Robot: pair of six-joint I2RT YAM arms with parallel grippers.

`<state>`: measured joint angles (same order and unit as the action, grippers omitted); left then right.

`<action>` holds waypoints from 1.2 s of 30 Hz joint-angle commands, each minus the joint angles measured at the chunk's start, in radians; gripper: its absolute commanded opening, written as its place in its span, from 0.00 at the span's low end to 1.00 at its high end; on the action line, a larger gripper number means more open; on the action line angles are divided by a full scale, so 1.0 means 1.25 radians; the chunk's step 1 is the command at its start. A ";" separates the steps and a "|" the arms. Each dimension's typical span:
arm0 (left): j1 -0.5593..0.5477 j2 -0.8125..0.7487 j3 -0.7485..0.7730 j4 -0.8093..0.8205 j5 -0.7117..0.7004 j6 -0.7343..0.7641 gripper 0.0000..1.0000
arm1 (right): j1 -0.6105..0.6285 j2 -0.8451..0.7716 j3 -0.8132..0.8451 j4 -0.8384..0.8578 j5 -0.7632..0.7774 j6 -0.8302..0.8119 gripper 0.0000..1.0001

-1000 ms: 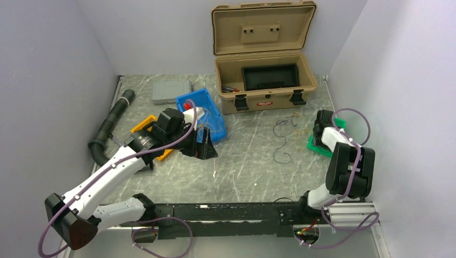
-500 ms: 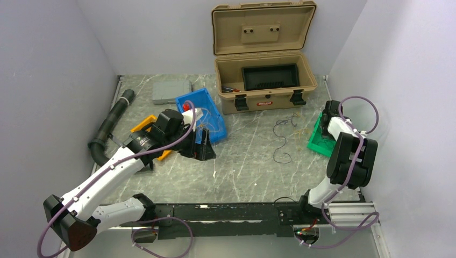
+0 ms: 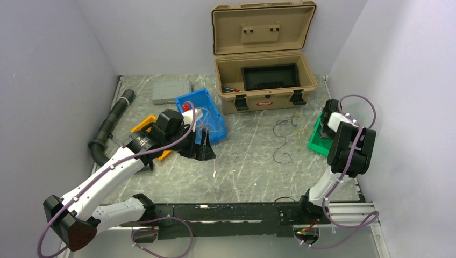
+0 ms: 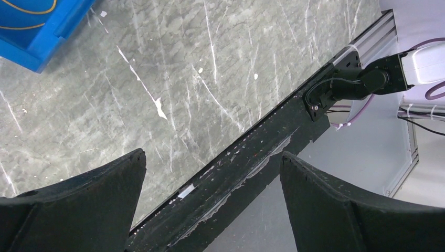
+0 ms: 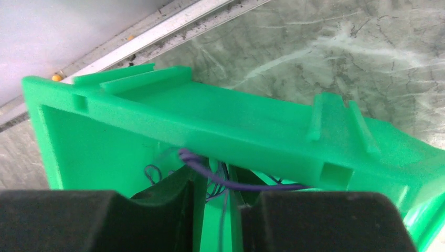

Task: Untangle the cables
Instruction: Place the cable in the bin, then untie the cable.

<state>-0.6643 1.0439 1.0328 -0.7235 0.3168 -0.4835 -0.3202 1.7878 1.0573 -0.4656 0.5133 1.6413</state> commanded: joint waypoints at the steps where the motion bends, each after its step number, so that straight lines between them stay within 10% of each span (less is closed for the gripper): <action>1: 0.002 -0.015 0.034 0.010 0.001 -0.002 0.99 | -0.002 -0.022 0.064 -0.087 0.028 0.012 0.25; 15: 0.000 -0.055 0.034 -0.012 -0.011 -0.002 0.99 | -0.002 -0.205 0.075 -0.143 0.042 -0.038 0.60; 21: 0.001 -0.071 0.018 0.003 -0.019 -0.005 1.00 | 0.008 -0.325 0.034 -0.051 -0.038 -0.351 0.77; 28: -0.001 -0.062 -0.043 0.100 0.001 -0.021 0.99 | 0.039 -0.466 -0.103 0.165 -0.422 -0.817 0.87; 36: -0.027 -0.033 -0.050 0.127 0.002 -0.006 0.99 | 0.197 -0.378 -0.091 0.074 -0.354 -0.959 0.89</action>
<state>-0.6857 0.9981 0.9737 -0.6273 0.3088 -0.4942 -0.1238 1.2728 0.9379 -0.3645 0.0605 0.5934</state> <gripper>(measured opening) 0.994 0.899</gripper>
